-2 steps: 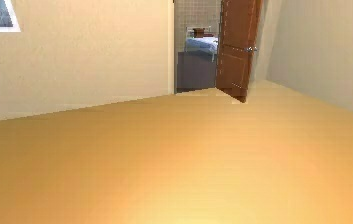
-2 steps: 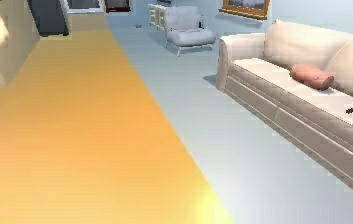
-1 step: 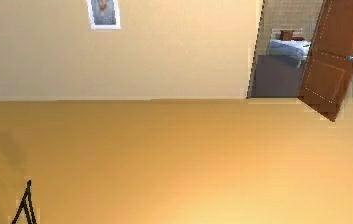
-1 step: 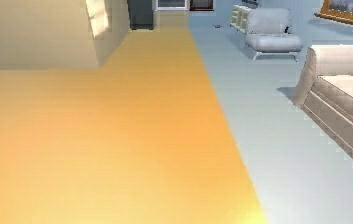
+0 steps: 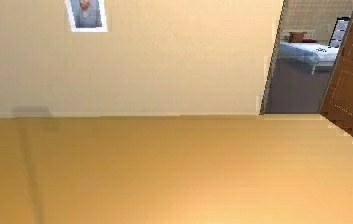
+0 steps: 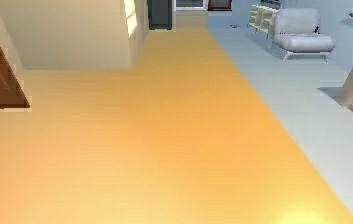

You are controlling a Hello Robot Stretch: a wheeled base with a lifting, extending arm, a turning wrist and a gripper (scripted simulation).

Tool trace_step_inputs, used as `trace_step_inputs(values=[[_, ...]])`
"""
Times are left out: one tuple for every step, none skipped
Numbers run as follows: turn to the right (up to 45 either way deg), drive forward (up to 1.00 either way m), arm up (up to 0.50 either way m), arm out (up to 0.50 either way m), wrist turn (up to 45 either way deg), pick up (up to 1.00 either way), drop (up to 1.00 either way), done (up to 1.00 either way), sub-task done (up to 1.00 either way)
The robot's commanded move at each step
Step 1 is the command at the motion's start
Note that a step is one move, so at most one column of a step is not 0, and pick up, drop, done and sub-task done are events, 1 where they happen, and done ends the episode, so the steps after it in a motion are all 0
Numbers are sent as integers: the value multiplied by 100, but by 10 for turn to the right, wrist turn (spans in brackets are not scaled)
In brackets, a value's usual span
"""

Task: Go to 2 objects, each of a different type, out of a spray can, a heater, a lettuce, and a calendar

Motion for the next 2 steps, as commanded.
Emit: trace_step_inputs(values=[[-390, 0, 0, 0, 0, 0, 0, 0, 0], [0, 60, 0, 0, 0, 0, 0, 0, 0]])
